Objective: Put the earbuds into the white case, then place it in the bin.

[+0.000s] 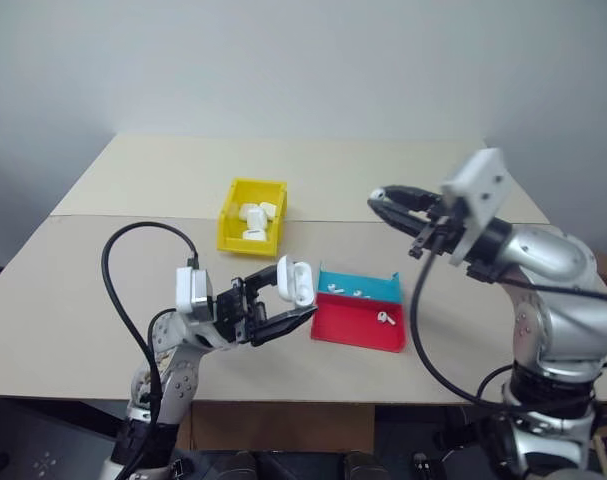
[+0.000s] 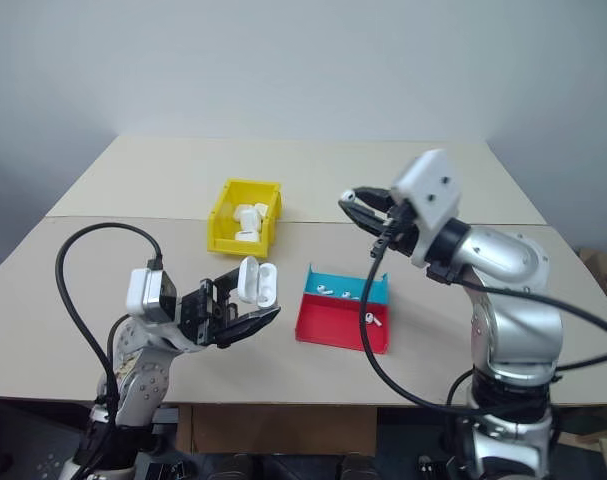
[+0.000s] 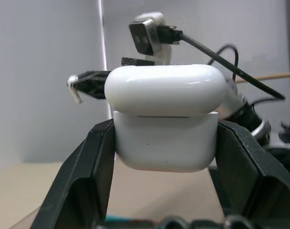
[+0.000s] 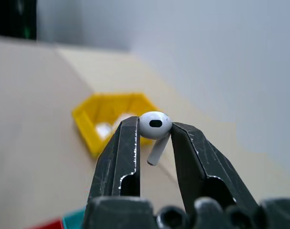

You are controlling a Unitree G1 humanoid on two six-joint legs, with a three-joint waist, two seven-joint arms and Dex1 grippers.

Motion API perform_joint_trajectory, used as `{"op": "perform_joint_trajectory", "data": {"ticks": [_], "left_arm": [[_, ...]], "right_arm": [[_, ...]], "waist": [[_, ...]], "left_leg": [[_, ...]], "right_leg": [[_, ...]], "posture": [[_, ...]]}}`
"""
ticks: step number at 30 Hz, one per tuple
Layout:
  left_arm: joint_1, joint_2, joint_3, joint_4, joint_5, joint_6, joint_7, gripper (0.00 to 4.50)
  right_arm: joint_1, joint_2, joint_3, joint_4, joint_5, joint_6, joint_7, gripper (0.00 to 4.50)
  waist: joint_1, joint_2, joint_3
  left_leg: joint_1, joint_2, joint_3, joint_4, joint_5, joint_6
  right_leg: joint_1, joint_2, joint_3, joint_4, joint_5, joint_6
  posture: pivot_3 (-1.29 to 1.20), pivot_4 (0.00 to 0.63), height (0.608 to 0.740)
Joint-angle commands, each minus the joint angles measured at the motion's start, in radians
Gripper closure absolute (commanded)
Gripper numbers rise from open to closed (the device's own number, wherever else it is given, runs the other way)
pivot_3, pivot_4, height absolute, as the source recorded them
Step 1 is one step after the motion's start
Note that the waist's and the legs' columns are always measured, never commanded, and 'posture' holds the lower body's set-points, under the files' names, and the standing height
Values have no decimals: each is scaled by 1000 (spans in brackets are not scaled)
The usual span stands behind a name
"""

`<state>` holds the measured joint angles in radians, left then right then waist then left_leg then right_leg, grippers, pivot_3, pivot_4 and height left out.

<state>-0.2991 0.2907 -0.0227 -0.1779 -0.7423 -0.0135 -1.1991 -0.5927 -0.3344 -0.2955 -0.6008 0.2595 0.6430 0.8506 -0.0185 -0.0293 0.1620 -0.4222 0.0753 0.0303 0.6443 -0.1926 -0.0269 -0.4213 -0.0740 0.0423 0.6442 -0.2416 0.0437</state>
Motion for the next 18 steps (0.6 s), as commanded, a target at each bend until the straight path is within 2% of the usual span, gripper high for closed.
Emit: {"op": "perform_joint_trajectory", "data": {"ticks": [1, 7, 18], "left_arm": [[-30, 7, 5, -4, -14, 18, -23, 1723], [-53, -10, 6, 5, -21, 28, -40, 1723], [-44, -46, 3, 13, 12, 18, -37, 1723]], "right_arm": [[35, 41, -36, -59, 133, -178, -4, 3317], [97, 79, 22, -24, 258, -385, 43, 3317], [167, 48, 177, 51, 323, -494, 98, 3317]], "waist": [[0, 0, 0], [1, 0, 0], [2, 0, 0]], "left_leg": [[1, 0, 0, 0, 0, 0], [1, 0, 0, 0, 0, 0], [1, 0, 0, 0, 0, 0]], "right_leg": [[1, 0, 0, 0, 0, 0], [2, 0, 0, 0, 0, 0], [2, 0, 0, -1, 0, 0]], "posture": [[0, 150, 740], [0, 150, 740], [0, 150, 740]]}}
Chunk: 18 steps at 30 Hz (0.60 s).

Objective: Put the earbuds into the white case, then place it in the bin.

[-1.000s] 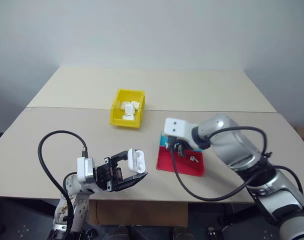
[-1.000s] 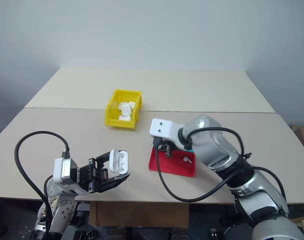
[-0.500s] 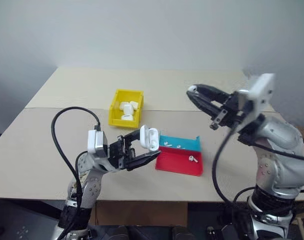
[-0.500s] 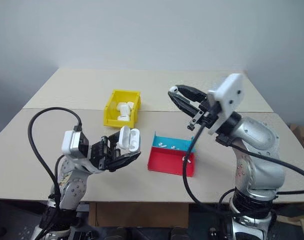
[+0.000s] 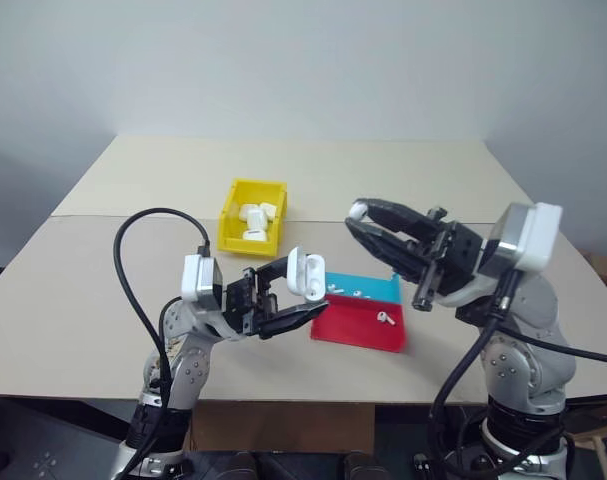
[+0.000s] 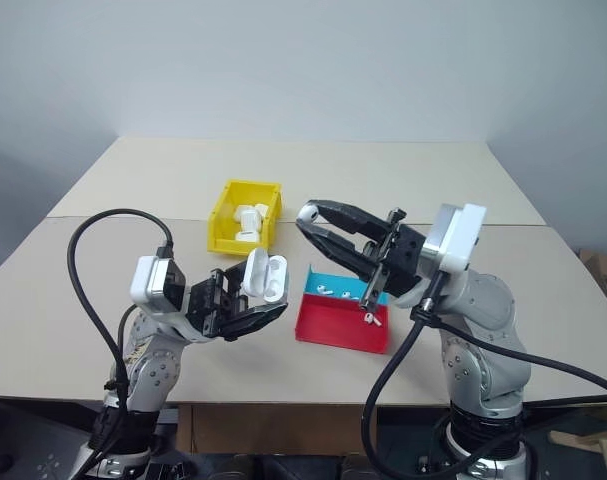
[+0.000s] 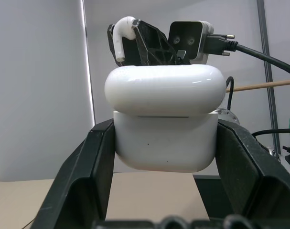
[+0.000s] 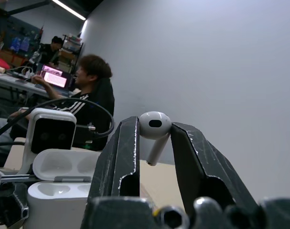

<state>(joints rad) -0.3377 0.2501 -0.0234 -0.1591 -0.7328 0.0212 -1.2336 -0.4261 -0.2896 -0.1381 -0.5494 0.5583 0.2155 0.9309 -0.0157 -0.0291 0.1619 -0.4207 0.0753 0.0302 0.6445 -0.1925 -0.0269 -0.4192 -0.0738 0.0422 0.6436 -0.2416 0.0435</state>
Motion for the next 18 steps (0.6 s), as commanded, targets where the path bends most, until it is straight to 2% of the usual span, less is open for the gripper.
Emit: {"op": "perform_joint_trajectory", "data": {"ticks": [1, 18], "left_arm": [[-6, -4, 6, -4, 3, -16, -2, 1723], [9, -3, -10, -14, 7, -3, -14, 1723]], "right_arm": [[3, 4, 30, 6, 23, -82, 21, 3317], [-6, -19, 154, 127, 11, -180, 85, 3317]], "waist": [[0, 0, 0], [1, 0, 0]], "left_leg": [[0, 0, 0, 0, 0, 0], [0, 0, 0, 0, 0, 0]], "right_leg": [[0, 0, 0, 0, 0, 0], [0, 0, 0, 0, 0, 0]], "posture": [[0, 150, 740], [0, 150, 740]]}}
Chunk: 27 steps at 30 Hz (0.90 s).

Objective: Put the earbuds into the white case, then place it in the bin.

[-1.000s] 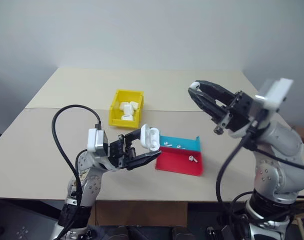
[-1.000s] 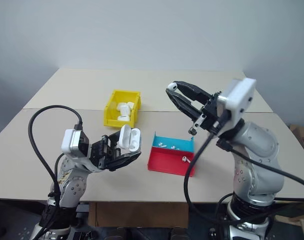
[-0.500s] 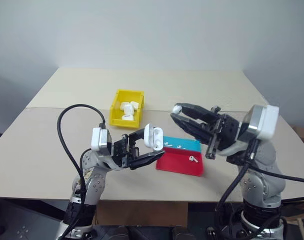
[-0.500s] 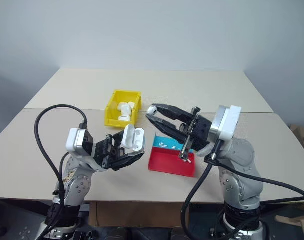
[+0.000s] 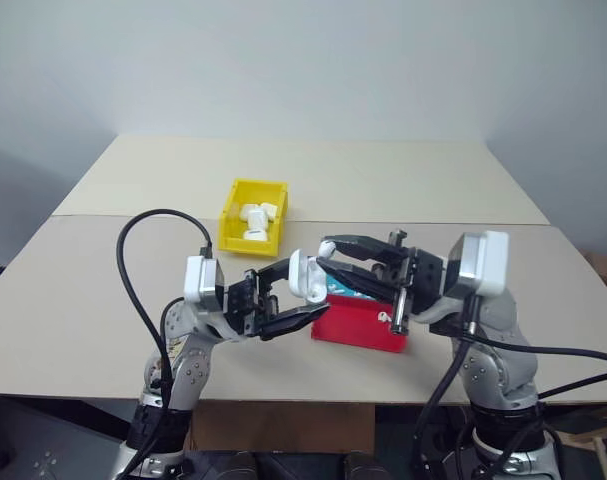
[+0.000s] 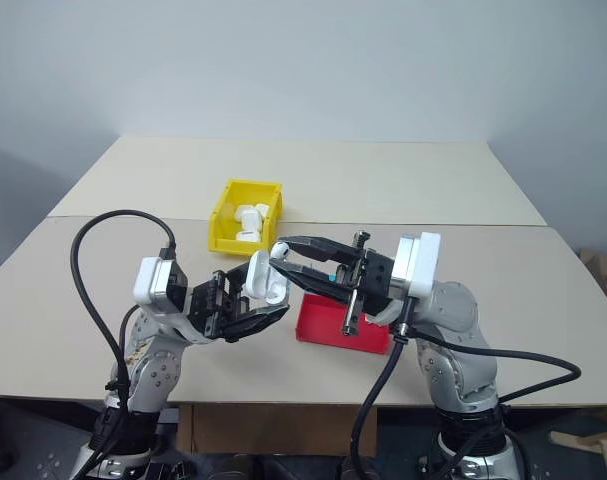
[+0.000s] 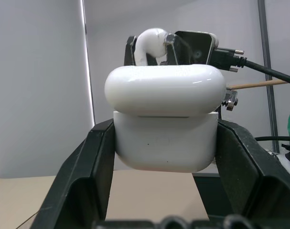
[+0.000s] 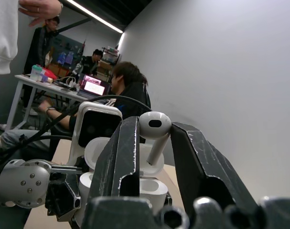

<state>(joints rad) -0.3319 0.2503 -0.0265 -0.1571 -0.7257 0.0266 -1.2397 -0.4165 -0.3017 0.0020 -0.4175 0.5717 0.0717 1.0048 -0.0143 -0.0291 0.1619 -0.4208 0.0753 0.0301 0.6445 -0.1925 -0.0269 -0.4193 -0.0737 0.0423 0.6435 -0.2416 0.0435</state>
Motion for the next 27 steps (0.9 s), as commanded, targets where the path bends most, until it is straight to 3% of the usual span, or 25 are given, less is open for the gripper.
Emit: {"op": "perform_joint_trajectory", "data": {"ticks": [1, 27], "left_arm": [[4, -6, -6, -15, -1, -11, -10, 1723], [4, -32, -7, -3, 10, -26, -21, 1723]], "right_arm": [[-16, -8, 19, -1, -6, -40, 11, 3317], [-11, -62, 57, 48, -60, -85, 7, 3317]], "waist": [[-1, 0, 0], [0, 0, 0]], "left_leg": [[0, 0, 0, 0, 0, 0], [0, 0, 0, 0, 0, 0]], "right_leg": [[0, 0, 0, 0, 0, 0], [0, 0, 0, 0, 0, 0]], "posture": [[0, 150, 740], [0, 150, 740]]}}
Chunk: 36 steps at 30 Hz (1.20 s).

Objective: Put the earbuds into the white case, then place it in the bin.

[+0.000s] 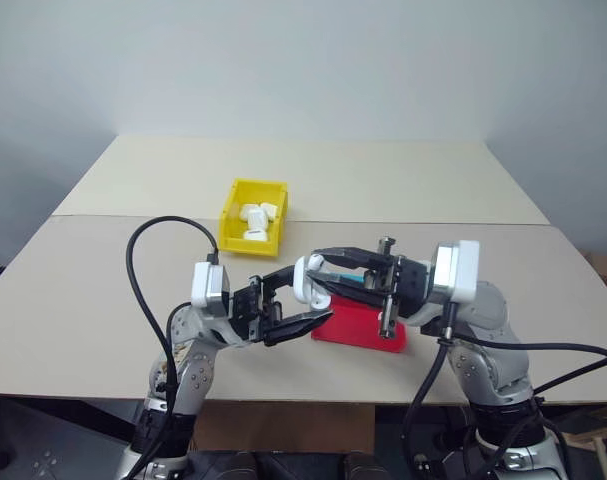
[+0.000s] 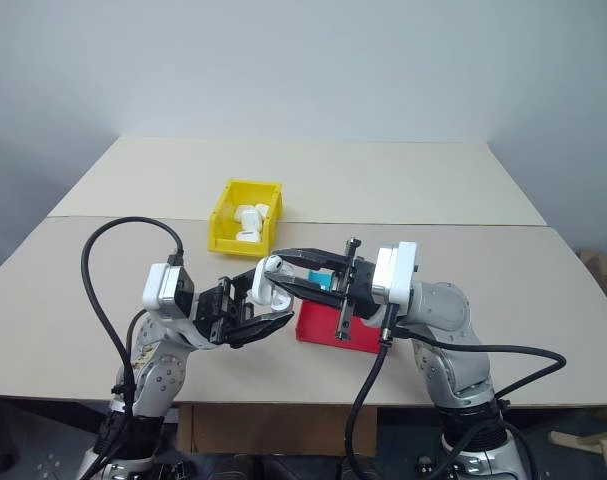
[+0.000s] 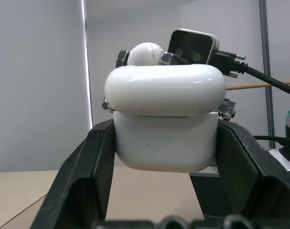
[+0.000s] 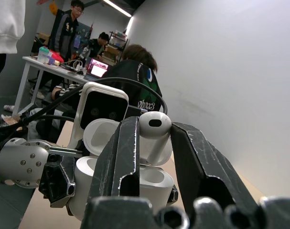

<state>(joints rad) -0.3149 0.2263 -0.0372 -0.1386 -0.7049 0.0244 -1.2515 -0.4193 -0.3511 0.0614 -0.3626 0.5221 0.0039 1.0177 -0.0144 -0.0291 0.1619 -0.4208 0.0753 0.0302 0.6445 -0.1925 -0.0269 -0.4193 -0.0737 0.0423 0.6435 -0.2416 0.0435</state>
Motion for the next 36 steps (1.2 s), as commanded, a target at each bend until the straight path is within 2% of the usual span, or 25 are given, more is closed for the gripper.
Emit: {"op": "perform_joint_trajectory", "data": {"ticks": [1, 6, 9, 14, 20, 22, 24, 26, 30, 33, 36], "left_arm": [[-13, -7, 4, -20, -11, -23, -10, 1723], [-18, -13, 5, -11, -9, -30, -15, 1723], [-20, -17, 4, -8, -6, -34, -16, 1723], [-19, -23, 5, -2, 0, -38, -17, 1723], [-18, -14, 14, 19, 25, -56, -18, 1723], [-10, 12, 25, 44, 47, -86, -46, 1723], [11, 53, 40, 75, 60, -124, -100, 1723], [50, 101, 66, 85, 40, -133, -155, 1723], [137, 168, 105, 104, 33, -182, -240, 1723], [188, 182, 108, 95, 55, -213, -240, 1723], [219, 151, 95, 79, 80, -252, -203, 1723]], "right_arm": [[-8, -17, -2, -6, -9, -16, -3, 3317], [-10, -39, 4, -5, -6, 1, 3, 3317], [-9, -50, 10, -1, -19, -18, 14, 2742], [3, -55, 20, 13, -66, -86, 16, 1132], [17, -102, 0, -2, -49, -74, 25, 1132], [12, -146, -35, -19, -15, -2, 1, 1132], [-18, -230, -71, -28, 17, 139, -33, 1132], [-88, -342, -67, 5, -15, 290, -45, 1132], [-324, -531, 72, 131, -105, 635, 10, 1132], [-488, -553, 202, 262, -213, 612, 117, 1132], [-688, -495, 405, 482, -394, 592, 232, 1132]], "waist": [[0, 0, 0], [0, 0, 0], [0, 0, 0], [1, 0, 0], [1, 0, 0], [2, 0, 0], [1, 0, 0], [-5, 1, 0], [-12, 3, 1], [-5, 3, 1], [-6, 3, 1]], "left_leg": [[0, 0, 0, 0, 0, 0], [0, 0, 0, 0, 0, 0], [0, 0, 0, 0, 0, 0], [0, 0, 0, 0, 0, 0], [0, 0, 0, 0, 0, 0], [0, 0, 0, 0, 0, 0], [0, 0, 0, 0, 0, 0], [0, 0, 0, 0, 0, 0], [1, 1, 2, -1, 0, 0], [1, 2, 2, -1, 0, 0], [-1, 2, 3, -1, 0, 0]], "right_leg": [[0, 0, 0, 0, 0, 0], [0, 0, 0, 0, 0, 0], [0, 0, 0, 0, 0, 0], [0, 0, 0, 0, 0, 0], [0, 0, 0, 0, 0, 0], [0, 0, 0, 0, 0, 0], [0, 0, 0, 0, 0, 0], [0, 0, 0, 0, 0, 0], [-2, 0, 1, 1, 0, -2], [-2, 0, 1, 0, -1, -3], [-4, 0, 1, -1, -1, -3]], "posture": [[0, 150, 740], [0, 150, 740], [0, 150, 740], [0, 150, 740], [0, 150, 740], [0, 150, 740], [0, 150, 740], [0, 150, 740], [0, 150, 740], [0, 150, 740], [0, 150, 740]]}}
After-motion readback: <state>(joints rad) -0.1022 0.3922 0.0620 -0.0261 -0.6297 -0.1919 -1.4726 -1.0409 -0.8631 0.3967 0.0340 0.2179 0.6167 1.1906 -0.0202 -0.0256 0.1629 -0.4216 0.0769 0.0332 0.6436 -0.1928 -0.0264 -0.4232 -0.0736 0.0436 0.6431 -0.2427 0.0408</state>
